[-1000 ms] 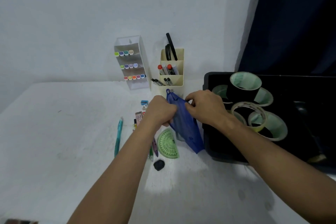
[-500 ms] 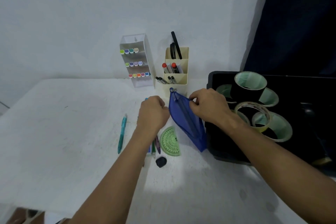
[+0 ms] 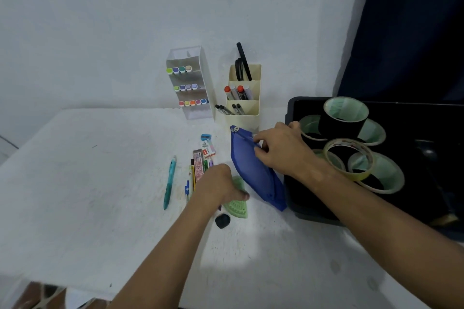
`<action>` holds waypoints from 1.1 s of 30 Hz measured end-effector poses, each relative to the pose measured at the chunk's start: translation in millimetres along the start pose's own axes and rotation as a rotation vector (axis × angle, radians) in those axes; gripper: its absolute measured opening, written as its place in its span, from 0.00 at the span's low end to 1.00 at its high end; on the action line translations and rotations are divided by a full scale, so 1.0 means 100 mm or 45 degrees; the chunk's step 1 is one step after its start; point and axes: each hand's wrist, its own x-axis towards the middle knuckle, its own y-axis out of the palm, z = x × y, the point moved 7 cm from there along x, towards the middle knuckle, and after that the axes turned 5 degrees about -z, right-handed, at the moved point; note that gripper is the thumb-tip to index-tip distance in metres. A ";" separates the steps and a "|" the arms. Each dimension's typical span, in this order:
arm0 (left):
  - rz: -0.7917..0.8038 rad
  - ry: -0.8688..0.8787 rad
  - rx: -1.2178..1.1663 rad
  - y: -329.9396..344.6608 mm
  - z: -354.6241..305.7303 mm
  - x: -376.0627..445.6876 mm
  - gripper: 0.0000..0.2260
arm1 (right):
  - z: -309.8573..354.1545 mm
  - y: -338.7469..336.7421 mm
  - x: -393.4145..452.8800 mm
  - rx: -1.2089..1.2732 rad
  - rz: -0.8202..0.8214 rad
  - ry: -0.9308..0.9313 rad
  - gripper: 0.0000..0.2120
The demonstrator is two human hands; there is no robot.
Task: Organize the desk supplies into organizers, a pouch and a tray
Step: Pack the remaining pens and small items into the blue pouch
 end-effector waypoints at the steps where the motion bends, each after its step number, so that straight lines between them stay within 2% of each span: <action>1: 0.007 -0.002 -0.029 0.00 0.00 0.02 0.18 | -0.01 0.01 0.00 0.031 0.007 0.025 0.09; 5: -0.213 0.002 -0.120 -0.20 0.04 0.08 0.07 | -0.07 0.01 0.01 0.092 0.021 0.066 0.11; 7: -0.389 0.018 -0.249 -0.44 0.07 0.06 0.10 | -0.08 0.01 0.02 0.073 0.025 0.053 0.11; 11: -0.718 0.053 -0.692 -0.94 0.06 -0.11 0.12 | -0.07 0.00 0.04 0.055 0.013 0.055 0.14; 12: -0.706 0.034 -0.821 -0.97 0.03 -0.12 0.13 | -0.07 0.00 0.04 0.049 0.013 0.058 0.14; 14: -0.535 -0.030 -0.992 -0.90 -0.05 -0.09 0.13 | -0.08 0.00 0.05 0.037 0.008 0.059 0.15; 16: -0.336 -0.044 -0.915 -0.76 -0.17 -0.03 0.12 | -0.08 -0.01 0.05 0.051 0.007 0.062 0.14; 18: -0.251 -0.003 -0.743 -0.66 -0.27 0.00 0.11 | -0.08 -0.01 0.05 0.068 0.012 0.061 0.14; 20: -0.281 0.068 -0.585 -0.62 -0.36 0.01 0.10 | -0.08 -0.02 0.04 0.079 0.006 0.053 0.13; 23: -0.396 0.138 -0.390 -0.60 -0.39 0.00 0.14 | -0.07 -0.03 0.03 0.090 -0.006 0.047 0.13; 25: -0.477 0.082 -0.378 -0.62 -0.28 0.03 0.07 | -0.08 -0.03 0.04 0.092 0.000 0.050 0.13; 29: -0.570 -0.044 -0.333 -0.71 0.09 0.10 0.14 | -0.06 -0.02 0.04 0.055 0.000 0.026 0.13; 33: -0.528 -0.109 -0.251 -0.69 0.37 0.14 0.09 | 0.00 -0.03 0.03 0.067 -0.011 -0.003 0.14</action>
